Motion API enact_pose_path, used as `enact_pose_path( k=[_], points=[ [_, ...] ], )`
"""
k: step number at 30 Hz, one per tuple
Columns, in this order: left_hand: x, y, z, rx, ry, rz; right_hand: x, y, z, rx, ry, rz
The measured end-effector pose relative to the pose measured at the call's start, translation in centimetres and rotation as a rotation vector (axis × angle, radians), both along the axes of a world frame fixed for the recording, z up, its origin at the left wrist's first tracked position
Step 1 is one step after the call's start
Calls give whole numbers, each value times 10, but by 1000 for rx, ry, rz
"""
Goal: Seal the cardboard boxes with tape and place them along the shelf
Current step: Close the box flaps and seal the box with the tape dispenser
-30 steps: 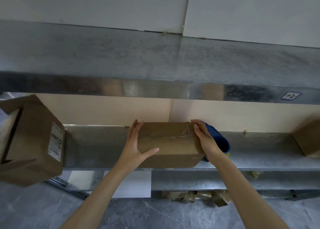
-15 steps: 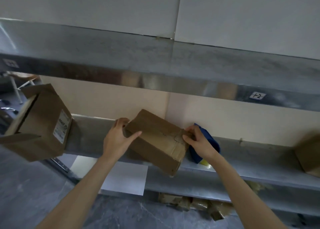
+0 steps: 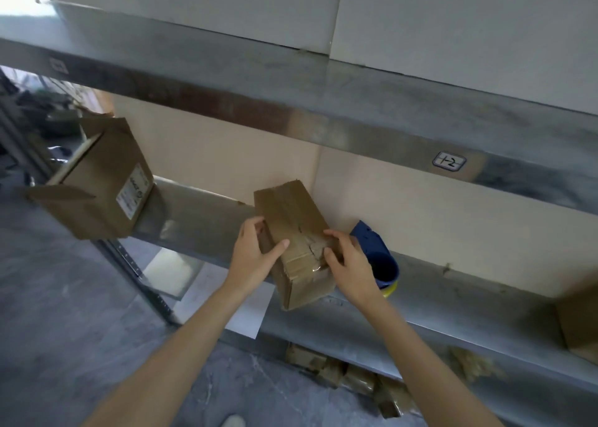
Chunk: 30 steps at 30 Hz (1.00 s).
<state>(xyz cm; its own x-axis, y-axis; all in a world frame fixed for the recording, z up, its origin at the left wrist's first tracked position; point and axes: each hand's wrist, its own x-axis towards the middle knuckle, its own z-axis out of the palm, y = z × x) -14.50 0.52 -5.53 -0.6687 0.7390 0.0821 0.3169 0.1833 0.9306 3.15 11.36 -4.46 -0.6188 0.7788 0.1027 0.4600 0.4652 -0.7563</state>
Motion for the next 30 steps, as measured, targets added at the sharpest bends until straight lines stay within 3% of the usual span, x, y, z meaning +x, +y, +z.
enact_pose_path(
  k=[8, 15, 17, 22, 30],
  points=[
    [-11, -8, 5, -208, 169, -113, -5, -3, 6, -114, 27, 64],
    [-27, -21, 19, -382, 606, -98, 7, 17, 15, -23, 39, 15],
    [-31, -25, 22, -386, 653, -77, 16, 22, 8, 84, -73, -43],
    [-38, -30, 19, -396, 752, -59, 34, 28, -17, 296, -582, -115],
    [-39, -30, 6, -434, 774, -76, 36, 39, -46, 162, -721, -9]
  ],
)
